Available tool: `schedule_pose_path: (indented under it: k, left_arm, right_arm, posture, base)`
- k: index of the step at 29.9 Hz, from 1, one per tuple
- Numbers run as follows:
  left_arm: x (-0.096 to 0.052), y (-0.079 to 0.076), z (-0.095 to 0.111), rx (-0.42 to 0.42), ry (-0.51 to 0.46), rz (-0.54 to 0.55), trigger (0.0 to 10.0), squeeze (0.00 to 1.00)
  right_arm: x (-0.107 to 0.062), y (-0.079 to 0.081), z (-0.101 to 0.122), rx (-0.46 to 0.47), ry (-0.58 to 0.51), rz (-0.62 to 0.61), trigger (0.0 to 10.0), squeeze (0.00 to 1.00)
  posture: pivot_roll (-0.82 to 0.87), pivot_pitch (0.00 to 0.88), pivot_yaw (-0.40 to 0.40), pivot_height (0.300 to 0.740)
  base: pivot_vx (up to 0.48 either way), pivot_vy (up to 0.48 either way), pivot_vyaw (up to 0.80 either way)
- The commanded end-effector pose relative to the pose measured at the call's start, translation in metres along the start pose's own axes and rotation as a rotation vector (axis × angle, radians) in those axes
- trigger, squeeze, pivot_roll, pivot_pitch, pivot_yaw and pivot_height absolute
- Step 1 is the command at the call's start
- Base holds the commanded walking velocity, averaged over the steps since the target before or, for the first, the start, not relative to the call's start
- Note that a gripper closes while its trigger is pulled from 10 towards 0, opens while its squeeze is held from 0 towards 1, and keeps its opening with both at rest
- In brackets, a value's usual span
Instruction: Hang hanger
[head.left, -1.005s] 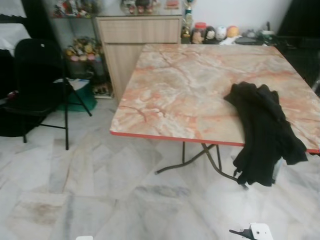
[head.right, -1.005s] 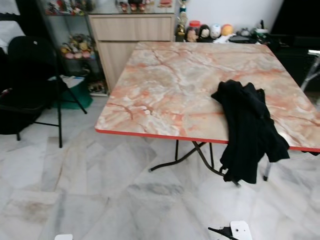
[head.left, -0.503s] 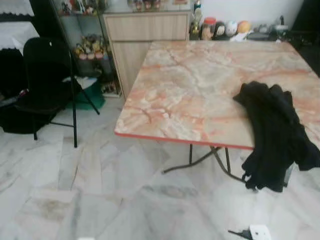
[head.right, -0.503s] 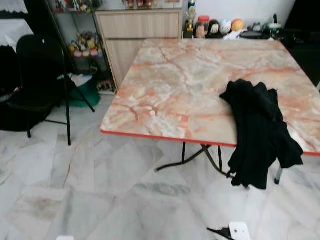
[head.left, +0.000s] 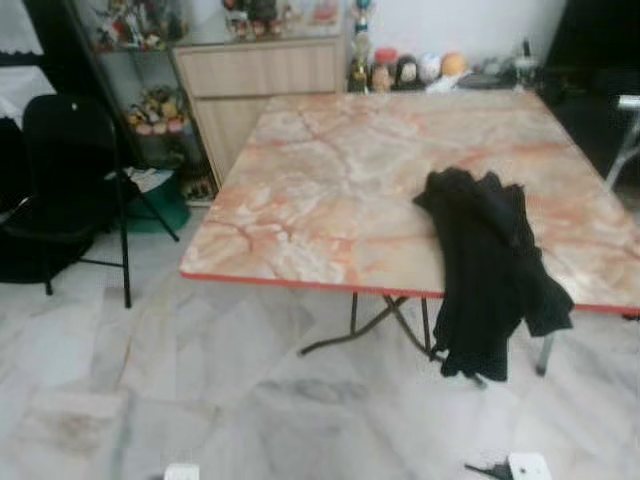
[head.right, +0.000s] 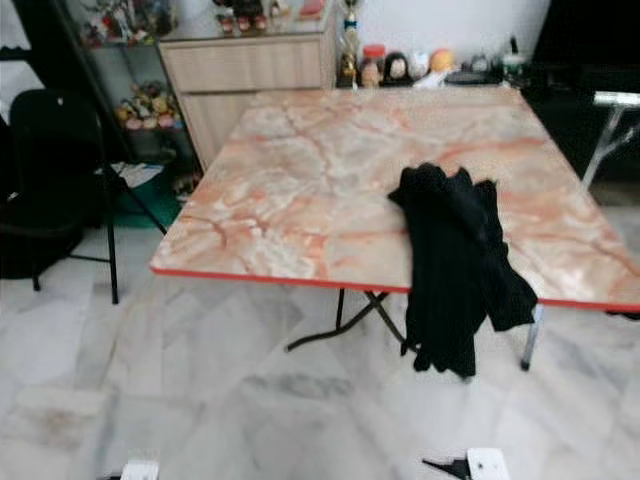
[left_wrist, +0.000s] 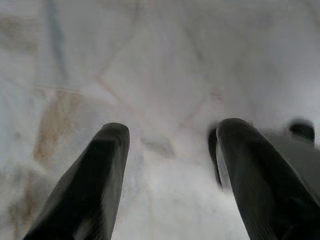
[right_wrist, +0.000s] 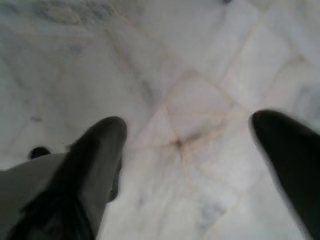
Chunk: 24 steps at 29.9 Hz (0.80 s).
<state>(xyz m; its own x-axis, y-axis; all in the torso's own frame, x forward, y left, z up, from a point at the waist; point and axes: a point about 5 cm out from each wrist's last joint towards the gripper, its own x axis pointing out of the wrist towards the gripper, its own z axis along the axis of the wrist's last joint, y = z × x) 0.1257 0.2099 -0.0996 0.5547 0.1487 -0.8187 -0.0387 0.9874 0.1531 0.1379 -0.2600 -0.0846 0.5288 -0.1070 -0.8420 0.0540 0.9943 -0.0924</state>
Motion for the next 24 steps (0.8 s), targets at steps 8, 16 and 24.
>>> schedule_pose_path:
  k: [8,16,24]
  left_arm:
    - [-0.0002,-0.0017,-0.0026,-0.007,0.019,0.002,10.0,0.00]
    - [0.0000,-0.0034,-0.0009,-0.005,0.006,-0.005,10.0,0.00]
    - [0.0010,-0.0032,0.0027,-0.002,-0.002,-0.007,10.0,0.00]
  right_arm:
    - [-0.0003,-0.0030,0.0011,0.012,-0.001,-0.006,10.0,0.00]
    - [0.0009,-0.0016,0.0047,0.023,-0.010,-0.009,10.0,0.00]
    - [0.0018,0.0006,0.0072,0.039,-0.018,-0.009,10.0,0.00]
  posture:
    - [-0.10,0.000,0.037,0.740]
    - [-0.12,0.000,0.044,0.740]
    - [-0.12,0.000,0.047,0.740]
  base:
    - [0.000,-0.363,0.00]
    - [0.000,-0.364,0.00]
    - [0.000,-0.367,0.00]
